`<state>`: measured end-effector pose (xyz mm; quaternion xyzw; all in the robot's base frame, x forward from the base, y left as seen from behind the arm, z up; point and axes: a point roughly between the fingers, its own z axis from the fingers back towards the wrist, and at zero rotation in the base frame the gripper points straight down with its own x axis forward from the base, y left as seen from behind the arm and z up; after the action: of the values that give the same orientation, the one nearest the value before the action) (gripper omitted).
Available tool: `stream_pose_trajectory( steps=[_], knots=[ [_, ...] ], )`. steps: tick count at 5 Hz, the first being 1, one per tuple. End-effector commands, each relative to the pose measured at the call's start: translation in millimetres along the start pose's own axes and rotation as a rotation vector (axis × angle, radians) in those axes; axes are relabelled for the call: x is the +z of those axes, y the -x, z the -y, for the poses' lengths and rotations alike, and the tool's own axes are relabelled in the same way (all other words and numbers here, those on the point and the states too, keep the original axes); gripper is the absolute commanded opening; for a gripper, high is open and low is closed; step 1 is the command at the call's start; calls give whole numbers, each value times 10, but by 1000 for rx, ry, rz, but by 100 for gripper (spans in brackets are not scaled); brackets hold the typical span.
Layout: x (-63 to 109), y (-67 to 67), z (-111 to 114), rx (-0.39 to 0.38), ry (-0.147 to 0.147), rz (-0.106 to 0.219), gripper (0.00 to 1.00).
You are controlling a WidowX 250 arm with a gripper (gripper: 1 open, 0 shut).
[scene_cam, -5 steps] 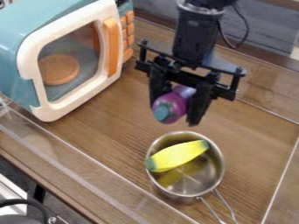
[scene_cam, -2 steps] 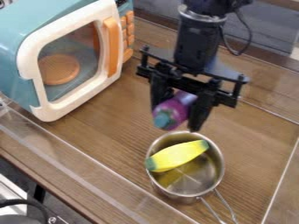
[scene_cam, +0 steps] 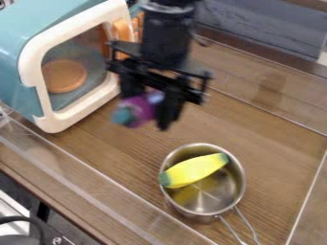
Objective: Remove the eggplant from inside the silver pot and put it on the table
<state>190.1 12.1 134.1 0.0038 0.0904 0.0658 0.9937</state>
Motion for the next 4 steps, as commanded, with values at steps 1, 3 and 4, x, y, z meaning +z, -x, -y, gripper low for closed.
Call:
stream_pose_trajectory(
  steps=[1, 3, 4],
  knots=[
    [12, -11, -306, -8, 5, 50, 0],
    [-193, -76, -518, -8, 9, 59, 0],
    [-308, -122, -532, -8, 8, 61, 0]
  ],
)
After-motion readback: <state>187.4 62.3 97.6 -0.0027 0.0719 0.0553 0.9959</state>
